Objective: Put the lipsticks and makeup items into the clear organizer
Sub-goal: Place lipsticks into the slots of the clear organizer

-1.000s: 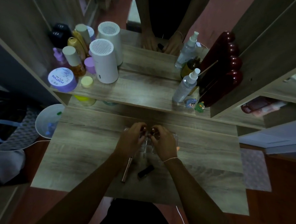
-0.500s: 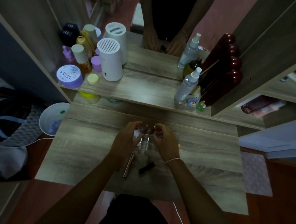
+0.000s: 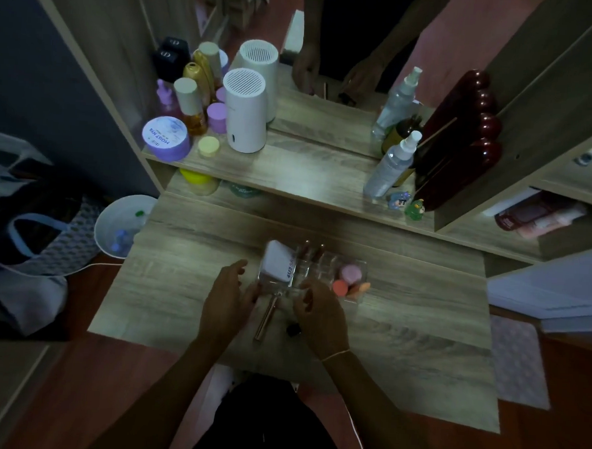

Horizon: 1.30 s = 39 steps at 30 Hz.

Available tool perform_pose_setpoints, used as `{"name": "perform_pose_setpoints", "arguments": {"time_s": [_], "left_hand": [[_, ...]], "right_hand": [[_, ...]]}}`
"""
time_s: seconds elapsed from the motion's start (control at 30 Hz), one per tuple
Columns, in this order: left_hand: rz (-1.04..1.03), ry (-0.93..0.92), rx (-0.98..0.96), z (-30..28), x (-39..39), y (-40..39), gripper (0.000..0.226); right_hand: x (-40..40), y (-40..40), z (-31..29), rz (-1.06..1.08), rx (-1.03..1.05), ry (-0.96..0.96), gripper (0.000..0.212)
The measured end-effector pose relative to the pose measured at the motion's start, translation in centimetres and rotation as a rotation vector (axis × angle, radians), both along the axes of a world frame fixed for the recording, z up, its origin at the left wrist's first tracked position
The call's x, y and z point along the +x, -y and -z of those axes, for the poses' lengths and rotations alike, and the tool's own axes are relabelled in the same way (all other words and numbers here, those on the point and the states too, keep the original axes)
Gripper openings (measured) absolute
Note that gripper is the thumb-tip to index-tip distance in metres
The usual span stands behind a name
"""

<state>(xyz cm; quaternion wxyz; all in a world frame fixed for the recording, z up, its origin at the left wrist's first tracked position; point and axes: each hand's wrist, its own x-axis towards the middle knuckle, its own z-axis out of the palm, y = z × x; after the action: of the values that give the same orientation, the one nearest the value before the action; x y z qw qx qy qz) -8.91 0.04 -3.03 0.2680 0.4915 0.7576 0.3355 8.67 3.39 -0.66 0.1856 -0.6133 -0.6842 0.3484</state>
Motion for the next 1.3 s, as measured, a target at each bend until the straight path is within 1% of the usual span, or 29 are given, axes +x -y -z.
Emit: {"name": "perform_pose_setpoints", "arguments": {"time_s": [0.07,0.17,0.23,0.33,0.4,0.5,0.57,0.67,0.77,0.93,1.07,1.2,1.3], "left_hand": [[-0.004,-0.012,-0.022,0.7,-0.2,0.8,0.056],[0.035,-0.059,-0.095,1.7,-0.1,1.6,0.055],[0.071,-0.089,-0.138,2.2,-0.1,1.6,0.055],[0.119,-0.107,-0.197,2.5,-0.2,1.3,0.057],[0.145,-0.114,-0.205,2.7,-0.5,1.0,0.052],[0.162,-0.135,-0.205,2.9,-1.2,0.9,0.042],[0.156,-0.167,-0.216,3.2,-1.8,1.2,0.048],[0.146,-0.211,-0.231,3.6,-2.9,2.0,0.056],[0.101,-0.203,-0.247,3.7,-3.6,2.5,0.051],[0.033,-0.118,-0.222,3.5,-4.0,3.1,0.045],[-0.059,-0.024,-0.187,3.5,-4.6,3.2,0.043],[-0.056,0.017,-0.187,3.4,-5.1,2.9,0.043],[-0.030,0.015,-0.159,3.0,-4.9,2.6,0.042]], "right_hand": [[-0.7,0.6,0.4,-0.039,-0.054,0.025,0.010],[-1.7,1.0,0.8,-0.066,-0.115,0.070,0.018],[-2.3,1.1,1.1,-0.100,-0.120,0.112,0.026],[-3.2,1.1,1.5,-0.125,-0.113,0.154,0.031],[-3.7,1.1,1.7,-0.113,-0.132,0.179,0.035],[-4.3,1.1,2.0,-0.139,-0.159,0.216,0.046],[-4.7,1.2,2.2,-0.163,-0.164,0.205,0.048],[-5.5,1.5,2.3,-0.179,-0.122,0.224,0.042],[-6.5,1.9,2.4,-0.185,-0.089,0.184,0.040],[-7.4,2.4,2.7,-0.316,-0.093,0.207,0.046],[-7.5,2.5,2.5,-0.343,-0.087,0.151,0.033],[-6.2,2.3,2.0,-0.331,-0.165,0.036,0.042],[-5.0,2.1,1.3,-0.275,-0.194,-0.074,0.037]]}}
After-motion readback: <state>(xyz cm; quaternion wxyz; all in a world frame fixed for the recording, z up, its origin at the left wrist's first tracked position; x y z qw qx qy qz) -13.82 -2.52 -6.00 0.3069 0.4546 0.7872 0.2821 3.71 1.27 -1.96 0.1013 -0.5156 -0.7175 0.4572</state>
